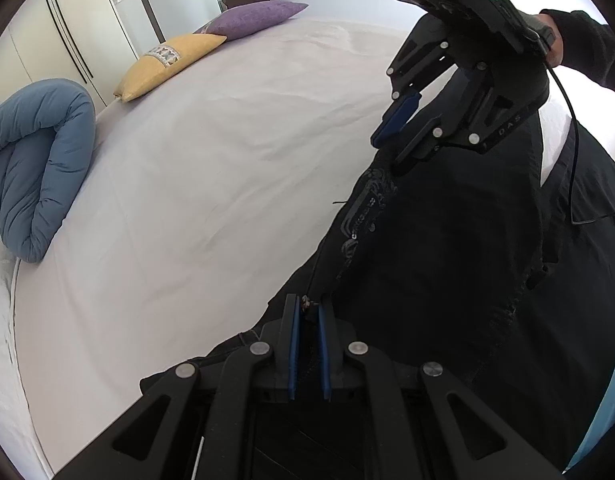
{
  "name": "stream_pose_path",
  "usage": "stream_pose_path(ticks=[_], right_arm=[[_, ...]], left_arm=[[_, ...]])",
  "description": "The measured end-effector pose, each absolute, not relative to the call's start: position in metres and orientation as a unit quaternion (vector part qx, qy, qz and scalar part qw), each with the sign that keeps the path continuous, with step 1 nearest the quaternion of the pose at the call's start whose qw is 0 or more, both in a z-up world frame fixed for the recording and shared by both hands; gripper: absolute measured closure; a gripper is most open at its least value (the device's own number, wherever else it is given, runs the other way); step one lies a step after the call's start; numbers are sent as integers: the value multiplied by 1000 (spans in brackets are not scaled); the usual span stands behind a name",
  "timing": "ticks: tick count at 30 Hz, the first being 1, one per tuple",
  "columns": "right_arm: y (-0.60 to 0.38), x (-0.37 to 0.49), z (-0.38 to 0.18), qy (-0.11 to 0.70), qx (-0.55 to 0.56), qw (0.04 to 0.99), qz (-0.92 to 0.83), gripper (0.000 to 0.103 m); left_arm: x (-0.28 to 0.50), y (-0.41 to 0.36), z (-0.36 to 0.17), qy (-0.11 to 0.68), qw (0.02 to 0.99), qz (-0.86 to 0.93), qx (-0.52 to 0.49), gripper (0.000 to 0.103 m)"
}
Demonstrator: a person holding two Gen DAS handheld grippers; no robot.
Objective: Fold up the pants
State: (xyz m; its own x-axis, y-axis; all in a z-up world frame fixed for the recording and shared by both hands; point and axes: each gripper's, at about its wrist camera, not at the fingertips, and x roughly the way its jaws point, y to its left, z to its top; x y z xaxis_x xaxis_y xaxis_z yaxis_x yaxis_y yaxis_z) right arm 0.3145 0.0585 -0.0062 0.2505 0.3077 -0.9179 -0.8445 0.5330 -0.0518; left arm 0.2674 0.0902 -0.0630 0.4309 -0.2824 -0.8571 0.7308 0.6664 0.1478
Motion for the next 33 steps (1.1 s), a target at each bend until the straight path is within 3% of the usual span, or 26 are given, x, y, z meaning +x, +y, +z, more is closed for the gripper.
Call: stream_pose_path(ticks=[2, 6, 13, 16, 21, 33], right_arm=[[63, 319, -9, 481, -286, 731, 390, 79], [70, 318, -9, 479, -296, 722, 403, 96], [92, 271, 0, 439, -380, 702, 412, 99], [111, 226, -5, 375, -496, 666, 411, 100], [130, 132, -42, 176, -736, 536, 374, 100], [137, 16, -95, 85, -813, 418, 395, 100]], left_arm=[[267, 90, -64, 430, 804, -317, 261, 95], [270, 93, -65, 430, 804, -318, 260, 95], [268, 97, -63, 427, 806, -319, 258, 95], [256, 98, -61, 419, 802, -327, 271, 95], [229, 99, -63, 408, 793, -332, 308, 95], [118, 85, -92, 388, 734, -356, 429, 95]])
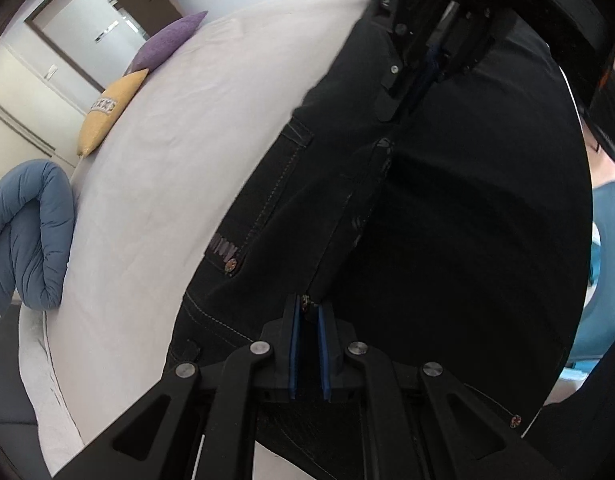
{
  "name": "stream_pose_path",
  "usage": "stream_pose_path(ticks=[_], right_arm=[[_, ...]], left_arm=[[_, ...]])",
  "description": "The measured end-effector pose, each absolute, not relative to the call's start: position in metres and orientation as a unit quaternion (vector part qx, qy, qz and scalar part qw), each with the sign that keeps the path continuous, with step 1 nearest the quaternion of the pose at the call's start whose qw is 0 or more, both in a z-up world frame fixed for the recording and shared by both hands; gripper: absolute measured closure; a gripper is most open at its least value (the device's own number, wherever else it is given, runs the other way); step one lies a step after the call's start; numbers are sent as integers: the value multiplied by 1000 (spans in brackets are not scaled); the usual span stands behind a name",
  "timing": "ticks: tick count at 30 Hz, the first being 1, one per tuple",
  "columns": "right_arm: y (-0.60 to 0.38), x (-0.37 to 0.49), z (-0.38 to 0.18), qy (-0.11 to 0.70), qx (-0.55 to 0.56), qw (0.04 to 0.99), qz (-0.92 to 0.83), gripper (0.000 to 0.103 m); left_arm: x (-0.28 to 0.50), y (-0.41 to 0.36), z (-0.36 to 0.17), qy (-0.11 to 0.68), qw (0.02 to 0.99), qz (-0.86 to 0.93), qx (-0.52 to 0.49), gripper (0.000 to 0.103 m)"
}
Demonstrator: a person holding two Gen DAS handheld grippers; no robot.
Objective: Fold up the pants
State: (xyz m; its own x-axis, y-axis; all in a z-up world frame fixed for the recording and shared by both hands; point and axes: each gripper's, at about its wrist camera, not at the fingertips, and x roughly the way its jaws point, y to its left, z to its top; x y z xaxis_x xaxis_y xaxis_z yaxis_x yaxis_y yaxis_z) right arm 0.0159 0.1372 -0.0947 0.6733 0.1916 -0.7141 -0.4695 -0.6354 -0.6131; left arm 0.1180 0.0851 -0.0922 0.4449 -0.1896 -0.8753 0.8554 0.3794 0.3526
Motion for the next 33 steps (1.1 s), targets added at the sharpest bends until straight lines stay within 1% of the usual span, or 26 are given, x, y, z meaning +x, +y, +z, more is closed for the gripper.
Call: stream_pose_path(ticks=[5, 10, 16, 22, 26, 28, 33], right_arm=[[135, -30, -112, 64, -830, 373, 411, 100], [137, -66, -112, 61, -835, 347, 423, 100], [157, -104, -102, 74, -805, 377, 452, 100], [163, -118, -100, 92, -785, 404, 461, 100], [161, -119, -84, 97, -778, 411, 466, 100], [157, -144, -81, 100, -778, 411, 465, 100], [160, -149, -92, 118, -772, 419, 462, 100]], left_arm=[[70, 75, -106, 371, 699, -372, 486, 95], [48, 79, -111, 368, 672, -386, 514, 95], [34, 93, -113, 390, 661, -390, 508, 95], [15, 103, -118, 400, 662, -385, 504, 95], [16, 101, -117, 406, 660, -387, 501, 95], [8, 102, -118, 403, 657, -387, 506, 95], [1, 100, -122, 403, 659, -382, 507, 95]])
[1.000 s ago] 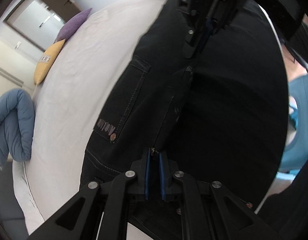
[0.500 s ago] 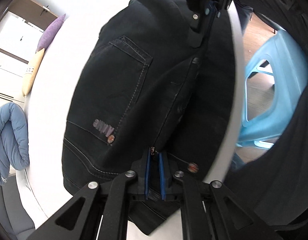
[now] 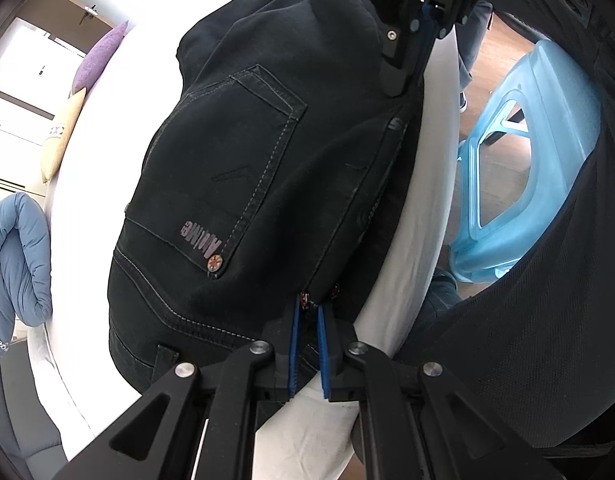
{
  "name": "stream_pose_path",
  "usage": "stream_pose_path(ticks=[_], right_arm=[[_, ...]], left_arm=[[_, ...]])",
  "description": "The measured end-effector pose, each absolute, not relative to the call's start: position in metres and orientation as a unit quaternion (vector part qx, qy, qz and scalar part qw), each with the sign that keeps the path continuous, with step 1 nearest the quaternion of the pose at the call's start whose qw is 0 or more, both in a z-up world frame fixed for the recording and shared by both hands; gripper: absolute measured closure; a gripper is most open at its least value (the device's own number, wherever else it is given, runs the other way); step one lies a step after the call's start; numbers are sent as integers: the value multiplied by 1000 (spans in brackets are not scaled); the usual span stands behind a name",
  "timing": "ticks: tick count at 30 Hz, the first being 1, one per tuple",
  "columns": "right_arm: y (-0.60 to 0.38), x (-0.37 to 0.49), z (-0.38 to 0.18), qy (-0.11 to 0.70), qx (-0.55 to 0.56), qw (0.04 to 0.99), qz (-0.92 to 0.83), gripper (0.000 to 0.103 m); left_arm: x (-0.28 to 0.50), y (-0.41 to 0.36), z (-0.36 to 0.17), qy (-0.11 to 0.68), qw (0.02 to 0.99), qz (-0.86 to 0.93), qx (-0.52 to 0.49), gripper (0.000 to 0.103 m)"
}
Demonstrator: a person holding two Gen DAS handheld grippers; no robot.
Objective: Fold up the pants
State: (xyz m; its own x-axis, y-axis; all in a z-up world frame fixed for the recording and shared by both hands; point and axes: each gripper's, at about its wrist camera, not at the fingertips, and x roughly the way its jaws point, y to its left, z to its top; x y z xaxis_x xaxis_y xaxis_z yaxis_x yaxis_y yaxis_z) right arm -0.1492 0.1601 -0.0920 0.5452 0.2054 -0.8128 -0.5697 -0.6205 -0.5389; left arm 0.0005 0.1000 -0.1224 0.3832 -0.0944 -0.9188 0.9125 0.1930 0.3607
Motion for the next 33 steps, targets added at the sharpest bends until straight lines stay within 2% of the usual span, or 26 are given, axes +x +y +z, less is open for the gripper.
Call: stream_pose_path(ticks=[8, 11, 13, 15, 17, 23, 25, 26, 27, 33], right_arm=[[161, -151, -101, 139, -761, 437, 459, 100], [162, -147, -112, 147, -759, 445, 452, 99], [162, -146, -115, 152, -754, 457, 447, 98], [164, -143, -116, 166, -740, 477, 444, 98], [165, -139, -115, 183, -722, 499, 442, 98], [164, -140, -117, 189, -697, 547, 423, 98], [165, -139, -115, 198, -684, 560, 423, 98], [165, -137, -113, 207, -676, 565, 425, 98], [166, -133, -110, 221, -662, 574, 429, 98], [166, -120, -102, 261, -614, 605, 435, 98]], left_arm=[[-13, 107, -128, 406, 668, -376, 498, 95], [-17, 107, -137, 405, 667, -367, 505, 88], [-24, 108, -142, 406, 663, -361, 516, 77], [-29, 115, -143, 423, 654, -354, 518, 54], [-32, 125, -136, 441, 658, -347, 502, 54], [-4, 140, -81, 443, 747, -308, 389, 54], [16, 139, -69, 434, 779, -281, 353, 47], [29, 142, -67, 438, 796, -262, 325, 31], [43, 148, -66, 447, 808, -249, 291, 23], [79, 227, -69, 479, 853, -191, 76, 22]])
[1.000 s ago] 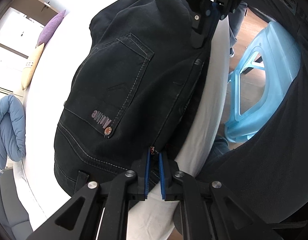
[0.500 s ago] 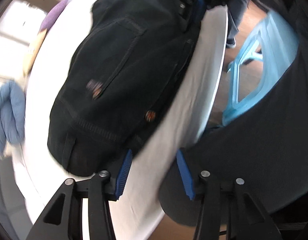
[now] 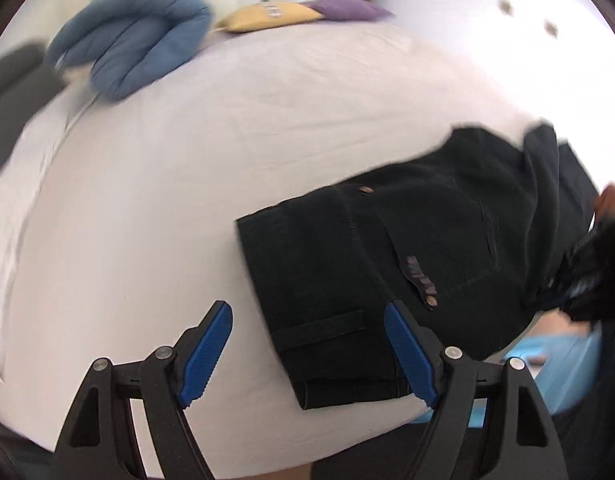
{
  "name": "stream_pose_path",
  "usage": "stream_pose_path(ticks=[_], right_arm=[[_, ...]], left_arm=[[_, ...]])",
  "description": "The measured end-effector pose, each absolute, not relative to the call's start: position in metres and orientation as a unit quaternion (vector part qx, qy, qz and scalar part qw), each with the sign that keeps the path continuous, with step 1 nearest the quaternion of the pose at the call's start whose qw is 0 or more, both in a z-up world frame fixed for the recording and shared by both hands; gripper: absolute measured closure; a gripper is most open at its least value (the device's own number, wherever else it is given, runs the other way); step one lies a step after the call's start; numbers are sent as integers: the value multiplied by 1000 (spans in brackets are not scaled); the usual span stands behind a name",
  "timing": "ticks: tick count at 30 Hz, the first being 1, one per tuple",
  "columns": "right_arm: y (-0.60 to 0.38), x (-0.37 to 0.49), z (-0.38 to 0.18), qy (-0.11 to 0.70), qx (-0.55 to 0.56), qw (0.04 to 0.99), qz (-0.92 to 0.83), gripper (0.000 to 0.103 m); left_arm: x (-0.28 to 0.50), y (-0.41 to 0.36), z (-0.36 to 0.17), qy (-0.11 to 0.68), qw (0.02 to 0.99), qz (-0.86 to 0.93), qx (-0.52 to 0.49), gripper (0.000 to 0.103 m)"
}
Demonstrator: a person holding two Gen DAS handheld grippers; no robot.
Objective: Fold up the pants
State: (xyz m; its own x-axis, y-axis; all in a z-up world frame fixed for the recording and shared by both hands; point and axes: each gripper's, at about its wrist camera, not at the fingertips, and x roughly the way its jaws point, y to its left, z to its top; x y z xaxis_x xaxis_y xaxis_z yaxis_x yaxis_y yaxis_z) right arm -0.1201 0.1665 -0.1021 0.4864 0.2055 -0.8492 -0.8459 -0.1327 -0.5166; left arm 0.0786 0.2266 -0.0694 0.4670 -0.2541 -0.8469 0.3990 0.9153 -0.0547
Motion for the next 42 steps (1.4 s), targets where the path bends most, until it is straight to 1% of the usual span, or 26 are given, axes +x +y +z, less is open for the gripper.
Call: stream_pose_path(ticks=[2, 4, 10, 11, 12, 13, 15, 17, 20, 22, 23, 24, 25, 26, 27, 28, 29, 30, 33, 37, 39, 42], right_arm=[[169, -121, -106, 260, -618, 603, 433, 98], [170, -120, -107, 261, -619, 600, 434, 98], [172, -117, -105, 280, -604, 606, 436, 98], [172, -117, -105, 282, -603, 606, 435, 98], [173, -117, -105, 284, -602, 607, 434, 98], [173, -117, -105, 287, -601, 607, 434, 98], [173, -115, -104, 291, -598, 607, 435, 98], [174, -115, -104, 293, -597, 607, 435, 98], [174, -114, -103, 294, -595, 610, 433, 98], [174, -114, -103, 295, -592, 613, 432, 98], [174, -113, -103, 296, -591, 614, 431, 98], [174, -113, -103, 296, -590, 616, 430, 98], [174, -113, -103, 297, -589, 617, 430, 98], [174, -113, -103, 298, -588, 618, 429, 98], [174, -112, -103, 298, -588, 618, 429, 98], [174, -112, -102, 298, -588, 619, 428, 98], [173, -112, -102, 298, -588, 619, 427, 98], [174, -112, -102, 298, -588, 619, 427, 98], [174, -113, -102, 297, -587, 622, 425, 98], [174, -114, -102, 296, -587, 624, 422, 98], [174, -114, -102, 295, -587, 625, 420, 98], [174, -115, -102, 296, -583, 631, 417, 98]], left_arm=[[79, 246, -76, 492, 848, -196, 17, 20], [78, 254, -87, 503, 840, -204, -17, 19], [81, 241, -118, 514, 818, -249, -62, 19], [82, 239, -119, 515, 818, -251, -56, 30], [82, 233, -119, 516, 817, -253, -45, 61], [81, 231, -119, 524, 813, -252, -36, 74], [79, 227, -116, 534, 806, -256, -25, 81], [82, 225, -112, 549, 794, -258, -24, 84], [90, 224, -101, 585, 771, -249, -28, 84], [95, 226, -99, 612, 751, -245, -38, 78], [99, 229, -99, 626, 744, -231, -39, 69], [103, 231, -99, 630, 747, -208, -32, 63], [106, 237, -96, 627, 757, -181, -21, 63], [110, 243, -95, 625, 766, -153, -8, 61], [113, 248, -95, 625, 772, -115, 10, 49], [115, 253, -96, 621, 780, -56, 44, 40], [116, 256, -96, 614, 786, -14, 76, 35], [114, 257, -94, 604, 792, 4, 93, 35], [100, 242, -76, 567, 819, -49, 73, 35], [71, 185, -62, 517, 836, -144, 115, 35], [64, 161, -72, 517, 829, -174, 122, 35], [64, 130, -105, 538, 809, -192, 138, 35]])
